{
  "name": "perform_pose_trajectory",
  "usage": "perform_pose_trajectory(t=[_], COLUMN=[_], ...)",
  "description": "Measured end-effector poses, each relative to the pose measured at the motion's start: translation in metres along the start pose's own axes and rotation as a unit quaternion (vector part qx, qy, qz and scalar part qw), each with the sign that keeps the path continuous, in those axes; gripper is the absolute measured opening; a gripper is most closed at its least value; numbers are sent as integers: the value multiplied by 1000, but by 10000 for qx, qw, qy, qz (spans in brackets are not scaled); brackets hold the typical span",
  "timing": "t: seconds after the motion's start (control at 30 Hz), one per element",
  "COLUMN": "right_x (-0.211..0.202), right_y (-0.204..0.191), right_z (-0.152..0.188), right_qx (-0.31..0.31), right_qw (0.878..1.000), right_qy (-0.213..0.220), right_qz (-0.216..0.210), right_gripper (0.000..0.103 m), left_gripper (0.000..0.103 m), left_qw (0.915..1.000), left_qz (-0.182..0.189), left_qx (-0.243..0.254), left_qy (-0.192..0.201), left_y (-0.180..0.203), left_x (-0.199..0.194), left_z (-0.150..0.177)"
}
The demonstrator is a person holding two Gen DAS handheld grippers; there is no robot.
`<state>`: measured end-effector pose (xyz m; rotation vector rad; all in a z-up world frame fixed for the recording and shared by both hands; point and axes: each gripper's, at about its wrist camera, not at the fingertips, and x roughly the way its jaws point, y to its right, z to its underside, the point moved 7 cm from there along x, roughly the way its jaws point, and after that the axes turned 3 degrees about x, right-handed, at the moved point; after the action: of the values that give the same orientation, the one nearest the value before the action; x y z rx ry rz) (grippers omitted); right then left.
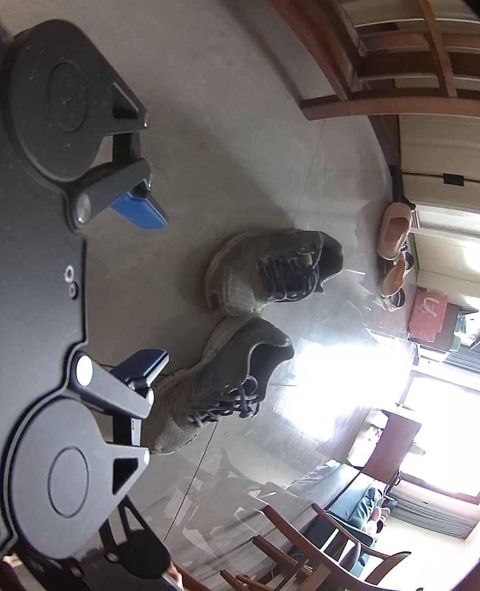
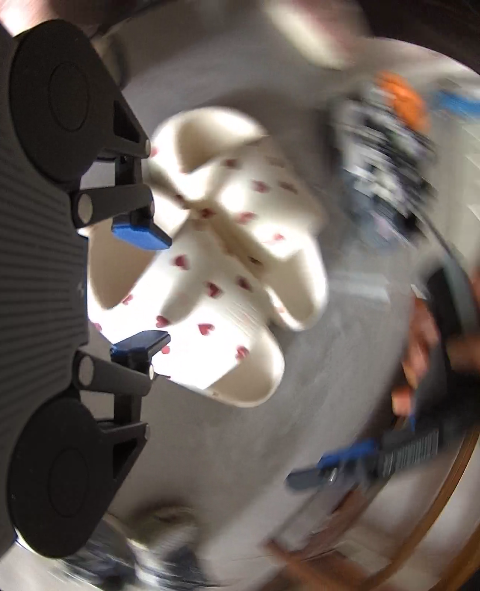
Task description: Organize scattered shoes
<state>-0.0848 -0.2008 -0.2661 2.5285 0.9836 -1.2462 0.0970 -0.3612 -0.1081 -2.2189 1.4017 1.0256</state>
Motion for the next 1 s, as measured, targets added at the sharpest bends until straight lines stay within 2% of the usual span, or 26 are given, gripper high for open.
perform_pose_trajectory(t=[0.07,0.13,0.17,0.23,0.27,0.3,0.37,0.43,0.53,0.6,0.63,0.67,0.7,0.77,0.8,0.9,1.0], right_x=[-13,-28,-30,-41,-43,-45,-47,-50,-56,-61,-64,-65,-66,-67,-68,-70,-72], right_y=[19,45,53,75,80,91,98,106,114,119,121,122,123,125,127,133,141], right_z=[-1,-3,-6,-7,-6,-4,1,8,11,12,12,12,12,11,11,13,14], right_qx=[840,1671,1878,2562,2720,3038,3286,3570,3586,3591,3579,3531,3481,3323,3303,3332,3314], right_qw=[9959,9818,9763,9536,9471,9331,9215,9071,8989,8965,8956,8970,8984,9021,9022,9002,8990], right_qy=[331,791,912,1322,1406,1542,1614,1656,1553,1567,1572,1549,1527,1499,1487,1475,1365], right_qz=[87,445,564,874,959,1152,1296,1491,1983,2070,2122,2160,2199,2309,2341,2385,2517], right_gripper=[57,61,62,63,63,63,63,63,64,64,64,64,64,64,64,64,64], left_gripper=[72,72,72,72,72,72,72,71,69,66,61,52,49,20,18,8,7], left_qw=[9999,9994,9990,9977,9970,9961,9947,9920,9850,9820,9804,9800,9796,9791,9791,9942,9985], left_qz=[-23,-84,-115,-177,-208,-239,-137,-126,-230,-263,-280,-311,-345,-463,-555,-367,-154], left_qx=[123,304,395,576,666,757,944,1236,1710,1850,1915,1907,1889,1821,1767,767,-278], left_qy=[54,151,199,296,344,393,382,211,-78,-278,-378,-487,-597,-777,-841,-659,-453], left_y=[4,7,9,12,14,16,19,22,26,29,31,32,32,32,30,12,-6], left_x=[11,27,35,50,58,65,81,108,149,169,178,187,195,209,213,195,176], left_z=[-11,-30,-39,-58,-67,-76,-92,-111,-133,-138,-139,-139,-139,-138,-137,-132,-128])
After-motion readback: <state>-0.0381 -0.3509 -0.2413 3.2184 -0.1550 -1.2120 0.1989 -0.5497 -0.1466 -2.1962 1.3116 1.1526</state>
